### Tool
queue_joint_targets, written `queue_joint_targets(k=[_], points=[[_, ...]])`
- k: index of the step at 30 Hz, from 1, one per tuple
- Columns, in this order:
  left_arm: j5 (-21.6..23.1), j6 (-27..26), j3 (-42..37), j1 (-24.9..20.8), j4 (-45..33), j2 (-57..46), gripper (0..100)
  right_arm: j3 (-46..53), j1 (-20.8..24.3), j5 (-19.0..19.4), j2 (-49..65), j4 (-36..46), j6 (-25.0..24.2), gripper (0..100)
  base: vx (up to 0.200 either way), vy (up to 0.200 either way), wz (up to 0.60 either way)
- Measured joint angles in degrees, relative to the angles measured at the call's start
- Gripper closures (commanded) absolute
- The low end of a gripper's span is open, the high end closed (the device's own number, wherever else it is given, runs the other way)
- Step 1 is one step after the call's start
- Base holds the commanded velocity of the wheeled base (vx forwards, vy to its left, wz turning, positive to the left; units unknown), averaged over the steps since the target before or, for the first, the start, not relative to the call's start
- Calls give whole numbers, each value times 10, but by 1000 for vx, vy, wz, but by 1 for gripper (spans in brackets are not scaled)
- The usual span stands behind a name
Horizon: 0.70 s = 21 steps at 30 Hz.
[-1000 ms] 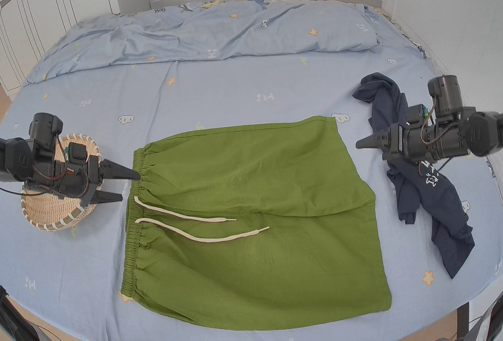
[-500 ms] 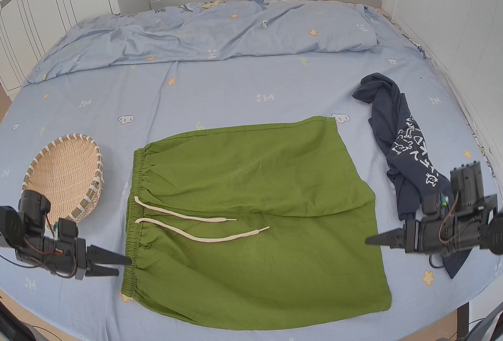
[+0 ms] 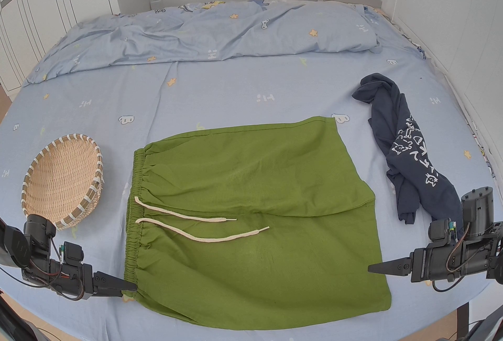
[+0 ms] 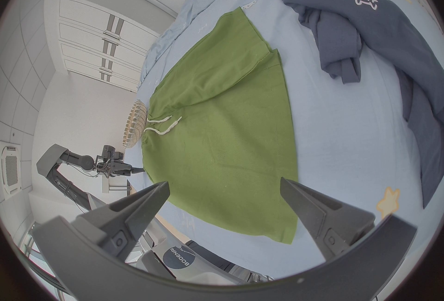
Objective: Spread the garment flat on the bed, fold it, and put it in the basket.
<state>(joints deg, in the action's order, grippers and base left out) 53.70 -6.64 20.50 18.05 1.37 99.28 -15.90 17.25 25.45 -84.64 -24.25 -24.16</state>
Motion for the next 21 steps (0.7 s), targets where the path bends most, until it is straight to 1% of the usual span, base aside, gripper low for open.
queue_joint_targets(k=[5,11,14,21], points=[[-1,4,4,-27,24,36,0,0,-3,0,4,-4,-1,0,0,0,0],[-2,10,17,-37,25,59,0,0,-3,0,4,-4,-1,0,0,0,0],[-10,10,19,-38,22,62,0,0,-3,0,4,-6,-1,0,0,0,0],[-44,8,12,-39,14,62,0,2,-3,0,2,-6,-1,0,0,0,0]])
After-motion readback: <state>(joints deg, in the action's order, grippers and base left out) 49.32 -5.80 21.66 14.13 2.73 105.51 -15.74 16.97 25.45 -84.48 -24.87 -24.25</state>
